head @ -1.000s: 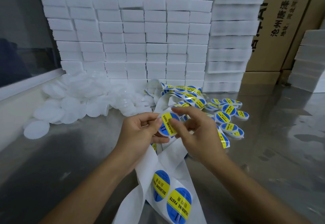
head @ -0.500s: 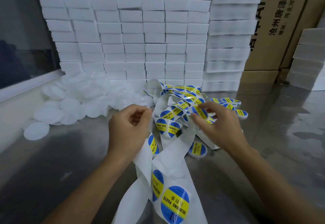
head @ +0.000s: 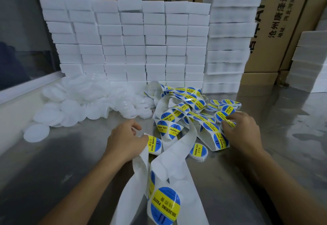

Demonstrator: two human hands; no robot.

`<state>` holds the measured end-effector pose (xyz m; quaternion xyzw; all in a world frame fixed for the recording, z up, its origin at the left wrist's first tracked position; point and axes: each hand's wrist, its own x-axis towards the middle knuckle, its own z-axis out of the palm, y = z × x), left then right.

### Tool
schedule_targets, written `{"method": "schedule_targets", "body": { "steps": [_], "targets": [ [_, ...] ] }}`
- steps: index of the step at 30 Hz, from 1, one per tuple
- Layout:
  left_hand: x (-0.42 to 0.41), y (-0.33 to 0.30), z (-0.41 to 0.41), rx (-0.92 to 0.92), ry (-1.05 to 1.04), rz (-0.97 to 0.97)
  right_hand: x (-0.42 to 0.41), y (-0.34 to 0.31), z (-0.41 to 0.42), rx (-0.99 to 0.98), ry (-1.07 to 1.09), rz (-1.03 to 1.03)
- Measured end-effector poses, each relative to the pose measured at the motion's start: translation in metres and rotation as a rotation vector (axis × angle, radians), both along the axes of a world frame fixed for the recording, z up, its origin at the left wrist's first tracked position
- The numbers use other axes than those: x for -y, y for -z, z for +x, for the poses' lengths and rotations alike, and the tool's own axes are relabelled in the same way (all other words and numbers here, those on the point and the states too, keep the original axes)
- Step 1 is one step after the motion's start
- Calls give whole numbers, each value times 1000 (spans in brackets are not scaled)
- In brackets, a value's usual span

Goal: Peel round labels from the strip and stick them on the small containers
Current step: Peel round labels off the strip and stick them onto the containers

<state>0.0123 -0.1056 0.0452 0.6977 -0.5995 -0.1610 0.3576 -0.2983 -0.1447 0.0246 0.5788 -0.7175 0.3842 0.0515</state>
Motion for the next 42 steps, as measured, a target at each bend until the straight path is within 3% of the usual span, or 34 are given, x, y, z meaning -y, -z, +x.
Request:
{"method": "schedule_targets", "body": {
  "steps": [4, 6, 10, 17, 22, 26, 29, 33, 36, 39, 42],
  "targets": [
    [0, 2, -1, -48, 21, -2, -18, -19, 41, 59, -251, -212],
    [0, 2, -2, -45, 28, -11, -28, -25, 64, 86, -364, -98],
    [-1, 2, -3, -20, 53, -25, -35, -20, 90, -132, -369, 170],
    [-4, 1, -5, 3, 76, -46, -35, -12, 90, -129, -450, 312],
    [-7, 0, -6, 203, 35, -188, -35, -12, 90, -165, -508, 344],
    [-4, 1, -1, 260, -26, -43, -35, -9, 90, -165, -521, 322],
    [-1, 0, 1, -11, 5, 17, -34, -8, 90, -119, -556, 235],
    [1, -2, 0, -410, 118, -144, -38, -10, 98, 52, -642, 67],
    [-4, -8, -5, -638, 156, -210, -45, -14, 107, 259, -743, 95],
    [-10, -13, -12, -792, 261, -245, -51, -17, 119, 517, -853, 213],
    [-13, -12, -16, -806, 370, -228, -52, -17, 123, 661, -885, 149]
  ]
}}
